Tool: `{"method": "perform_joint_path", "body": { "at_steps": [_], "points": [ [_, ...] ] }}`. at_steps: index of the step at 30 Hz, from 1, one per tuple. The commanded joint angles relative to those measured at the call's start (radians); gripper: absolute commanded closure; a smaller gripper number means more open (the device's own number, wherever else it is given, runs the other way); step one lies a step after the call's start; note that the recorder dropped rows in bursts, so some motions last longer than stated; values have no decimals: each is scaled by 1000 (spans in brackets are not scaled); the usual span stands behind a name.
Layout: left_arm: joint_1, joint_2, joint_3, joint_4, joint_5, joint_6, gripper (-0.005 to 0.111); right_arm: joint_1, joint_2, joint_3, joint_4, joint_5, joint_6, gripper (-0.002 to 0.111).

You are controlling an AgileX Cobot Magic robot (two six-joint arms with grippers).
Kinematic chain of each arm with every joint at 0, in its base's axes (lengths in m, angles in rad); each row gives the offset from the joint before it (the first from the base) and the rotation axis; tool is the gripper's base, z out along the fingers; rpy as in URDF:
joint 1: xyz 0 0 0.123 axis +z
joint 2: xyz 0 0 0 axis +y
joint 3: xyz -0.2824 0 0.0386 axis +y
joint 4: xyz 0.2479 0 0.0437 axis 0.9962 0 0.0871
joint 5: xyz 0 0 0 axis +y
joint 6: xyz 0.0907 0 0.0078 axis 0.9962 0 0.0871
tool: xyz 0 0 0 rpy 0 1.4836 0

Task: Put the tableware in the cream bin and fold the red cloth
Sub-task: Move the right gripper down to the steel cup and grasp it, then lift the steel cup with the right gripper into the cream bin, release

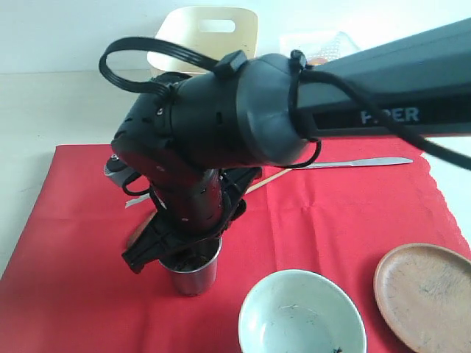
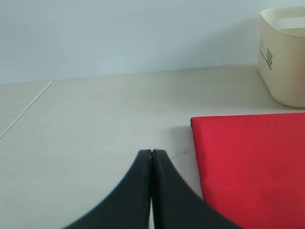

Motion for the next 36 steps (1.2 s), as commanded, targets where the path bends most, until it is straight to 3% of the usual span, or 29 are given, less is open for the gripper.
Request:
{"method": "perform_joint_path", "body": {
  "at_steps": [1,8,24,36],
  "points": [
    [-6,-6,0,4,-6,-7,105,3,3,3,-11,-13,-6,71],
    [-6,-6,0,4,-6,-7,105,3,-42,3,-5,18,-6,108],
    [-6,-6,0,4,-6,-7,105,-38,-265,-1,-72,-65,-6,108],
    [-6,-6,0,4,-6,-7,105,-237,-294,-43,-110,-276,-5,108]
  ]
}}
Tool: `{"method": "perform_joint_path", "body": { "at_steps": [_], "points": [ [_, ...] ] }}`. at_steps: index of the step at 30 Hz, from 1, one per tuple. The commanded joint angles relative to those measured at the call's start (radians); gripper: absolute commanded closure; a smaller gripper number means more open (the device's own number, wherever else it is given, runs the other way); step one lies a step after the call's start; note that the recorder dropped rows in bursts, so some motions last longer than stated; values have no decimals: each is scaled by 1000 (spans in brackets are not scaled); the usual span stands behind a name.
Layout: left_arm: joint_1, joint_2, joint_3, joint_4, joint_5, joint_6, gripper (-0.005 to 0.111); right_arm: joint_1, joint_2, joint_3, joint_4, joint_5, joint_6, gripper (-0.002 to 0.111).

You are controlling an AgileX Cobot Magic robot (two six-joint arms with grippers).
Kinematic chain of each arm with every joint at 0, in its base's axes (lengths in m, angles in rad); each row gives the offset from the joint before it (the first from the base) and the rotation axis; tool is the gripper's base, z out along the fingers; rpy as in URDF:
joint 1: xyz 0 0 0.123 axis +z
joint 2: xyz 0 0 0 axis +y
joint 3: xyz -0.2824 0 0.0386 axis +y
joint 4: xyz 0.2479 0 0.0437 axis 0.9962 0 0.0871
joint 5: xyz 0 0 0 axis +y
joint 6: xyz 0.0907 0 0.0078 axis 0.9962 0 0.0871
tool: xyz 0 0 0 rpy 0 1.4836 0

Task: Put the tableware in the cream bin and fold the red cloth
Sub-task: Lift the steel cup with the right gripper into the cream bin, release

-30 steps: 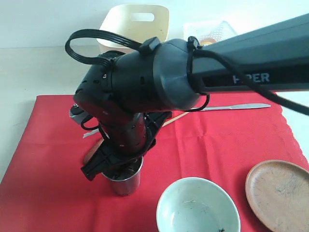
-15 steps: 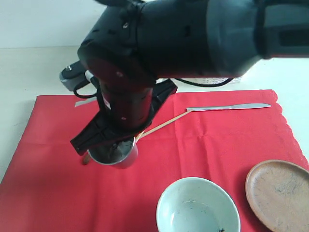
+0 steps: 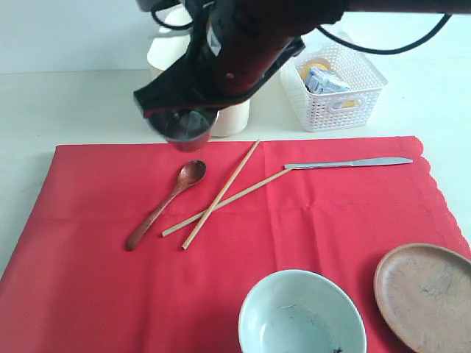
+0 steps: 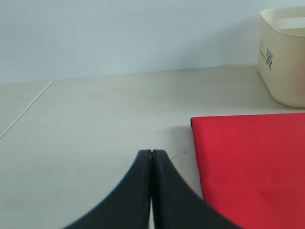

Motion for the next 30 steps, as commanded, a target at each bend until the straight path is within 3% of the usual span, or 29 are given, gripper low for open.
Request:
{"method": "perform_joint_path", "body": {
  "at_steps": [1,12,24,30],
  "points": [
    [-6,-6,0,4,-6,-7,105,-87,6,-44,-36,-119,-1,108],
    [-6,-6,0,4,-6,-7,105,-233,140,-144,-79,-435,4,108],
    [-6,-6,0,4,-6,-7,105,-283,377,-284,-107,-485,4,108],
    [-6,-6,0,4,-6,-7,105,-283,404,-284,-107,-485,53,78]
  ]
}}
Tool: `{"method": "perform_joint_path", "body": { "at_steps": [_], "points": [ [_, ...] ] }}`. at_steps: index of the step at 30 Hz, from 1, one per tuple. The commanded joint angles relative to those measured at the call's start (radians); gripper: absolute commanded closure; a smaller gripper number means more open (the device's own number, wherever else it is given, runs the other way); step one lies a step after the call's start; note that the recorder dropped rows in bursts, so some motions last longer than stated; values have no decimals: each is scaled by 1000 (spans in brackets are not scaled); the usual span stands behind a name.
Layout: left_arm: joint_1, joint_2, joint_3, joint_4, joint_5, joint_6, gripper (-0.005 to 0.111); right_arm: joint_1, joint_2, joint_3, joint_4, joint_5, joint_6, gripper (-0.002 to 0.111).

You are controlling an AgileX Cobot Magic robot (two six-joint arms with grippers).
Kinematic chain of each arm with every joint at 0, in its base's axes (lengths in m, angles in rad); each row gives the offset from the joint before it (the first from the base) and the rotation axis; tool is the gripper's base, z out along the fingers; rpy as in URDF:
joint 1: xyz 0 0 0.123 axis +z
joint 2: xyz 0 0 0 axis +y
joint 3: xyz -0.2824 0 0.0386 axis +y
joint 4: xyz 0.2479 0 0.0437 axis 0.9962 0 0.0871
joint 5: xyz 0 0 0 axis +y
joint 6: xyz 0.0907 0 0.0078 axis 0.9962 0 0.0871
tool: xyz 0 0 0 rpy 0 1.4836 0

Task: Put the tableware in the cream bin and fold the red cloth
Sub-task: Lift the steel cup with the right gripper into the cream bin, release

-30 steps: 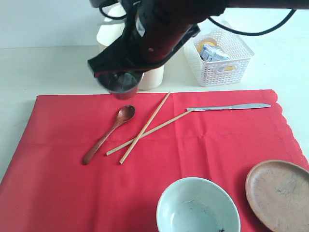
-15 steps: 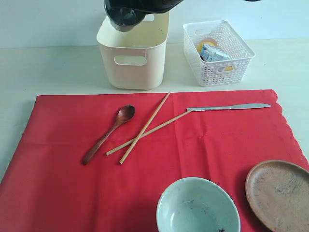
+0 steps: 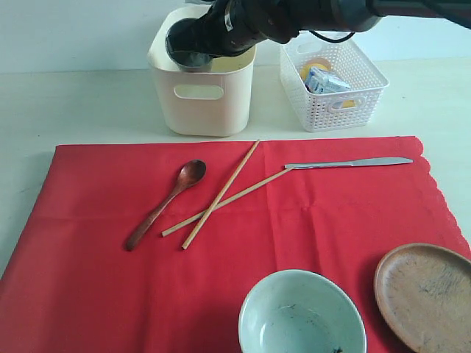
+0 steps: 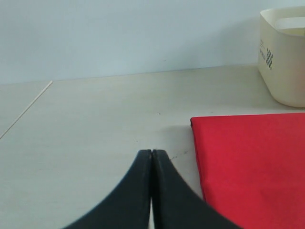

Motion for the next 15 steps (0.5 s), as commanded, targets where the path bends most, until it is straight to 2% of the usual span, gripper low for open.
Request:
{"method": "perform_joint_path", "body": {
  "at_steps": [1,3,5,15],
  "points": [
    [-6,-6,0,4,-6,-7,105,-4,5,-11,-8,-21,26,71],
    [-6,-6,0,4,-6,-7,105,-4,5,-11,-8,-21,26,62],
    [-6,-6,0,4,-6,-7,105,-4,5,-11,-8,-21,26,58],
    [-6,-6,0,4,-6,-7,105,-4,-109,-11,-4,69,26,58]
  ]
}}
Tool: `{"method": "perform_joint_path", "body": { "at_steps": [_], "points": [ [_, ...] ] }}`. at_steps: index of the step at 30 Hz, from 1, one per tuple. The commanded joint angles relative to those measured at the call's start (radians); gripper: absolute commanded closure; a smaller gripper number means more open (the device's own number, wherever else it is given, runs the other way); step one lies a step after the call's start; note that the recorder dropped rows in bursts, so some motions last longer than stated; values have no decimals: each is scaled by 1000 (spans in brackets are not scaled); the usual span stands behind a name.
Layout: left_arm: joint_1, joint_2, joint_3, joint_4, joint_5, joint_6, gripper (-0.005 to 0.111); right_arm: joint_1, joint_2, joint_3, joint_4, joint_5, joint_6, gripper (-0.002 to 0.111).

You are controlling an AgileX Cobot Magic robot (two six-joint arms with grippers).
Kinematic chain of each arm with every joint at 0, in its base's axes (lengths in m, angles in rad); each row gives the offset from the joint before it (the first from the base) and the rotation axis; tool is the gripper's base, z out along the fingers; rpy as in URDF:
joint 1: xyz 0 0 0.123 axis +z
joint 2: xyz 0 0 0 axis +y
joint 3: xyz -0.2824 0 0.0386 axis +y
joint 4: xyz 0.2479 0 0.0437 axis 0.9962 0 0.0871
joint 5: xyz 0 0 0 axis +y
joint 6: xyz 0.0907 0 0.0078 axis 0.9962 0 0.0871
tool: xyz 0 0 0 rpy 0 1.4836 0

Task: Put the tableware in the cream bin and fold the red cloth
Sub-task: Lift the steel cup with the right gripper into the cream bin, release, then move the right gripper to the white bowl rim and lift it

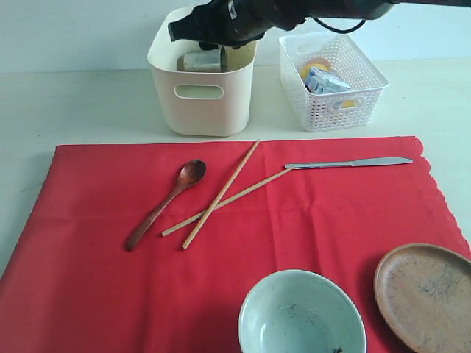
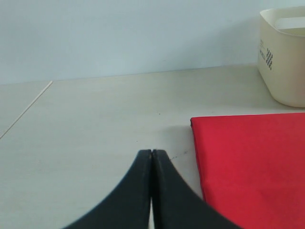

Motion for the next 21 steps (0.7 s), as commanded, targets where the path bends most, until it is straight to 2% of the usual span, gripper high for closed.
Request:
{"method": "perform_joint_path", "body": {
  "at_steps": [1,4,11,16,21],
  "points": [
    [-6,-6,0,4,-6,-7,105,-4,-80,-11,-4,35,0,58],
    [-6,-6,0,4,-6,-7,105,-4,-140,-11,-1,116,-2,58],
    [-6,-6,0,4,-6,-7,105,-4,-261,-4,51,458,-109,61],
    [-6,-6,0,4,-6,-7,105,-4,-313,-2,253,574,-283,80],
    [-6,-6,0,4,-6,-7,105,-4,-382,85,310,574,-309,97]
  ]
}}
